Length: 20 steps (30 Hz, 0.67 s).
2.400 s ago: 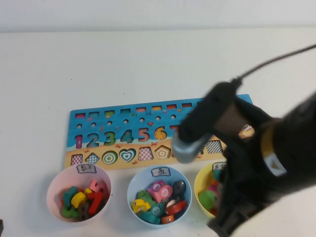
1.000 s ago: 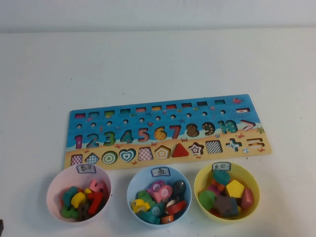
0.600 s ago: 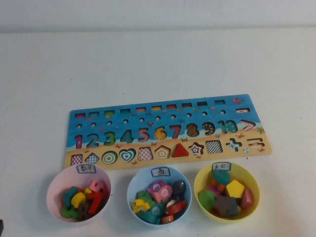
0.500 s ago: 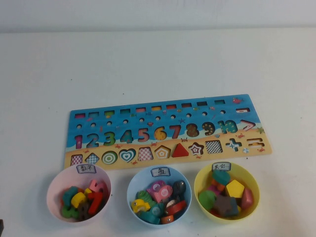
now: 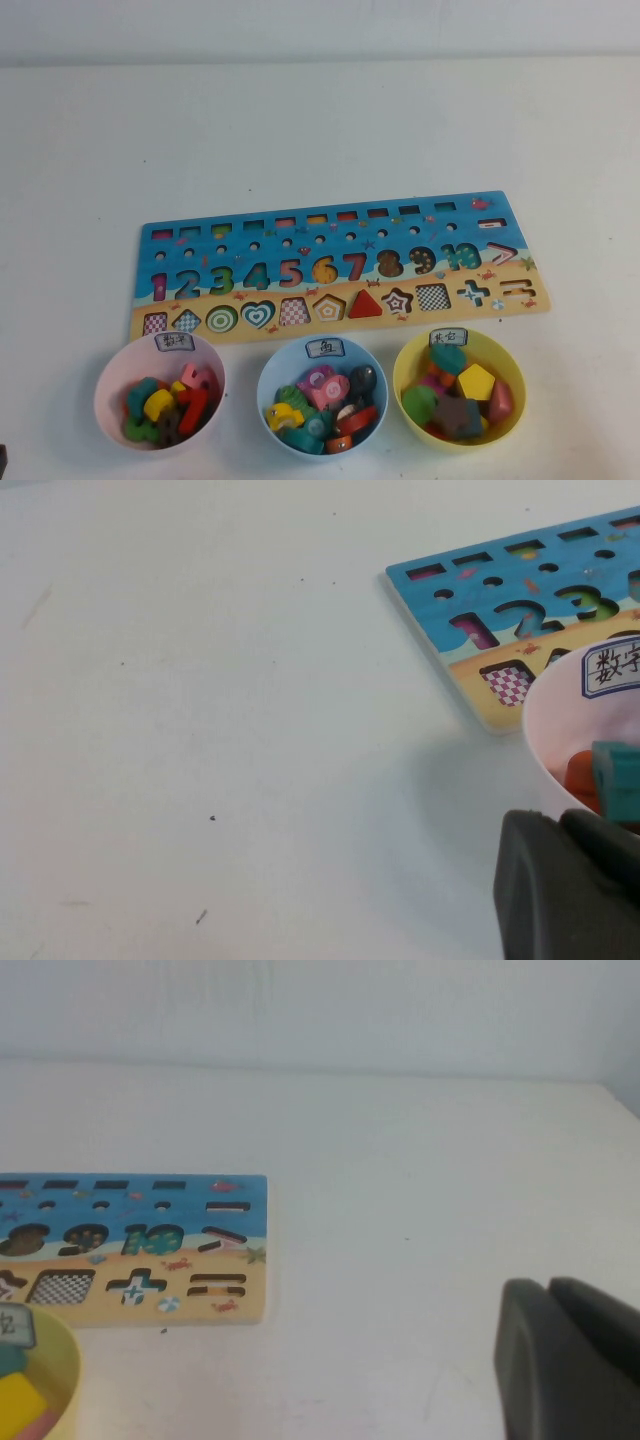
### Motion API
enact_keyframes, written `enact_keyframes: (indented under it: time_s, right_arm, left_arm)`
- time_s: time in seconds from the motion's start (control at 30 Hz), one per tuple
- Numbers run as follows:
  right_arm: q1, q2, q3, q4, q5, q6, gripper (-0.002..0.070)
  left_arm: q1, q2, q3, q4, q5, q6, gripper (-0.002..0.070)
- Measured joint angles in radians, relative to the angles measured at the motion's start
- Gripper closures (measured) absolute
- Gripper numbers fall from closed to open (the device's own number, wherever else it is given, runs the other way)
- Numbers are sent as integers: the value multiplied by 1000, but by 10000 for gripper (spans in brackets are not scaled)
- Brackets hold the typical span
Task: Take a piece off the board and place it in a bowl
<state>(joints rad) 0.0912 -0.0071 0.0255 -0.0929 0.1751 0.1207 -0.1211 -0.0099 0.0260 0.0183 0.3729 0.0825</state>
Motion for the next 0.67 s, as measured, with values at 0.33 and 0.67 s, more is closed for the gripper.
enact_keyframes:
  time_s: [0.33, 0.67]
  right_arm:
    - [-9, 0, 0, 269, 139, -273, 694]
    - [-9, 0, 0, 280, 201, -273, 694]
  left_arm:
    - [0, 0, 0, 0, 0, 0, 676]
    - [0, 0, 0, 0, 0, 0, 675]
